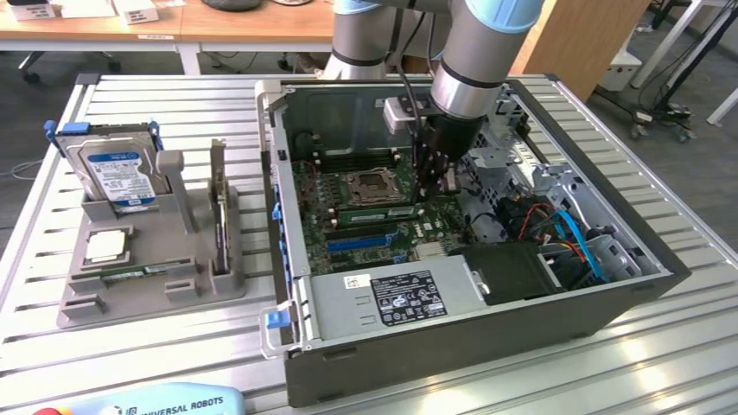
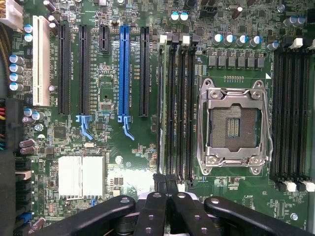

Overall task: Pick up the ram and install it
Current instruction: 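Press down the ram until it locks into place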

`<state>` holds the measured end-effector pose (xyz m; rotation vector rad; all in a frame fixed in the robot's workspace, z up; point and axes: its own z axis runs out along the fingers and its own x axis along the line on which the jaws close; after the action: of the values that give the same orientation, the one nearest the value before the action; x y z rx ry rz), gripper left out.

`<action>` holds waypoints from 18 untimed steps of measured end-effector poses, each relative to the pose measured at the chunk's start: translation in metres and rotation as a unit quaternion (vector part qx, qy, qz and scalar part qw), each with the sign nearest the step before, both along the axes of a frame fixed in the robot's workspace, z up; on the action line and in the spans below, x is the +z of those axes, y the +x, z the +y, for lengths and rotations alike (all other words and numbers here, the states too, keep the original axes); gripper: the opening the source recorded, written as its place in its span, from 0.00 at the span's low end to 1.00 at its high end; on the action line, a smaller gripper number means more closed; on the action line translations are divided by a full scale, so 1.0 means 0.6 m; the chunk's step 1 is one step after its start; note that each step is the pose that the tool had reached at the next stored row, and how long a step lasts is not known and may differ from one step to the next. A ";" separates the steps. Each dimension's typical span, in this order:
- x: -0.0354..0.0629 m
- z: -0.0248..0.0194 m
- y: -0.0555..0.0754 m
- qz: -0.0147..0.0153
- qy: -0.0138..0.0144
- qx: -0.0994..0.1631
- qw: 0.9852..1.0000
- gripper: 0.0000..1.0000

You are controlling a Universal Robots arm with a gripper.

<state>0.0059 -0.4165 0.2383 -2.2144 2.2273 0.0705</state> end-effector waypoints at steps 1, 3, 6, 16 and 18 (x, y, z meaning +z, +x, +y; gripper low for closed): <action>0.000 0.0000 0.000 0.000 0.000 0.000 1.000 0.10; 0.000 0.0000 0.000 0.000 0.000 0.000 1.000 0.10; 0.000 -0.0001 -0.005 0.000 0.000 0.000 1.000 0.10; 0.000 0.0004 -0.038 0.000 0.000 0.000 1.000 0.10; 0.000 0.0004 -0.046 0.000 0.000 0.000 1.000 0.10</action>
<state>-0.0214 -0.4162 0.2384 -2.2144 2.2273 0.0705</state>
